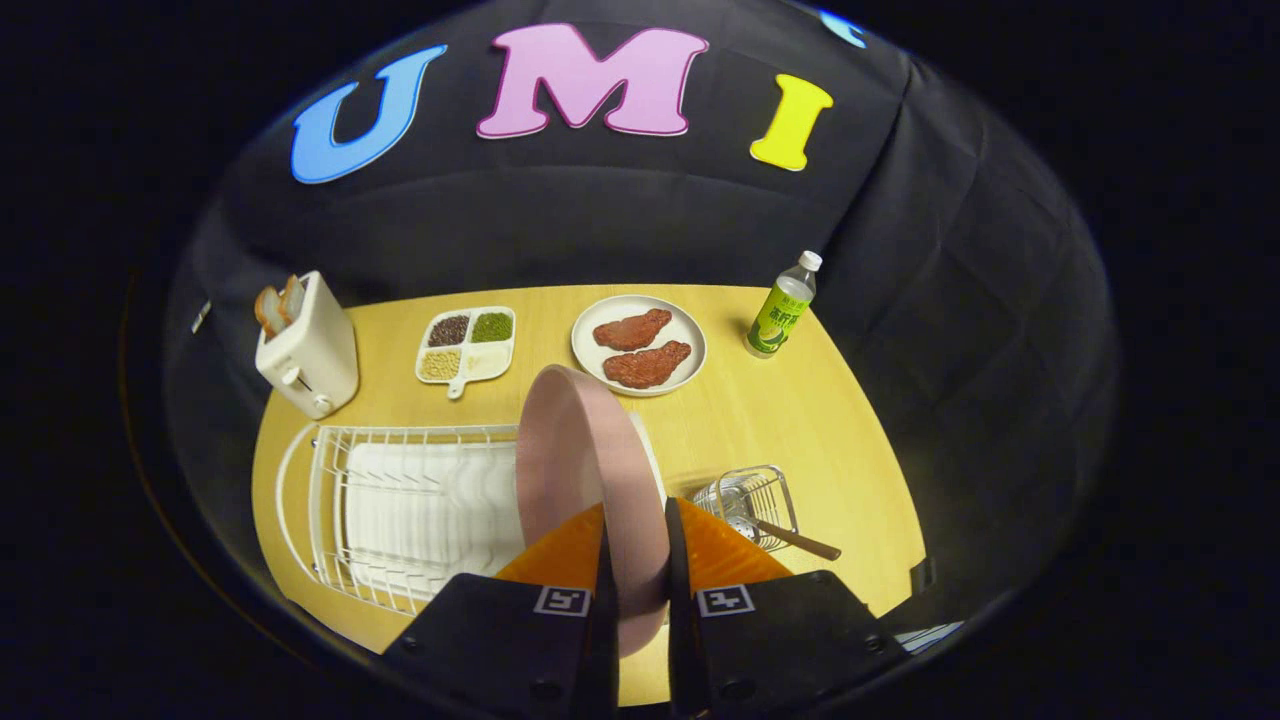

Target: Take the plate from the dish rack, then take the spoon from the basket and place it into the plate.

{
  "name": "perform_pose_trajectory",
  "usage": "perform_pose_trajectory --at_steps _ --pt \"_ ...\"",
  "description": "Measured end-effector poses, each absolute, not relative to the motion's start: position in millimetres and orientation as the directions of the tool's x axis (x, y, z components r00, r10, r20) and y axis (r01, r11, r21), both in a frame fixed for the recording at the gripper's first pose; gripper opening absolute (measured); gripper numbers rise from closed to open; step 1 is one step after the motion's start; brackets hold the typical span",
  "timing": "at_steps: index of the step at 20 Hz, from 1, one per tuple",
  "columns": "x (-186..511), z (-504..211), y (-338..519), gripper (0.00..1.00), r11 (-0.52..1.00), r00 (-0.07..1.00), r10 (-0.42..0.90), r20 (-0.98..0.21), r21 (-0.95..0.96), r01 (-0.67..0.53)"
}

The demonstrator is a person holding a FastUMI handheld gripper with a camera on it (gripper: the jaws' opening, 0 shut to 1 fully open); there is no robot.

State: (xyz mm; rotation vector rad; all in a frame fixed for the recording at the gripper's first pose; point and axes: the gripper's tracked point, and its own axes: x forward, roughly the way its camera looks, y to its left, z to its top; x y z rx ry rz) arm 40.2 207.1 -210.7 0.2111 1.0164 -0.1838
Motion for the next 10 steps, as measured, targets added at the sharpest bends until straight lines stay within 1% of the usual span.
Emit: perform_pose_trajectory --at_steps 3,7,10 --pt "23.9 -195.5 206.7 0.24 0.946 0.53 0.035 -0.847 0.2 0.257" --pt "-11.5 -186.4 226.2 0.23 0.919 0.536 0.234 -0.811 0.364 0.15" --pt "-56.2 -196.4 223.5 0.24 0.921 0.507 0.27 -0.819 0.373 0.112"
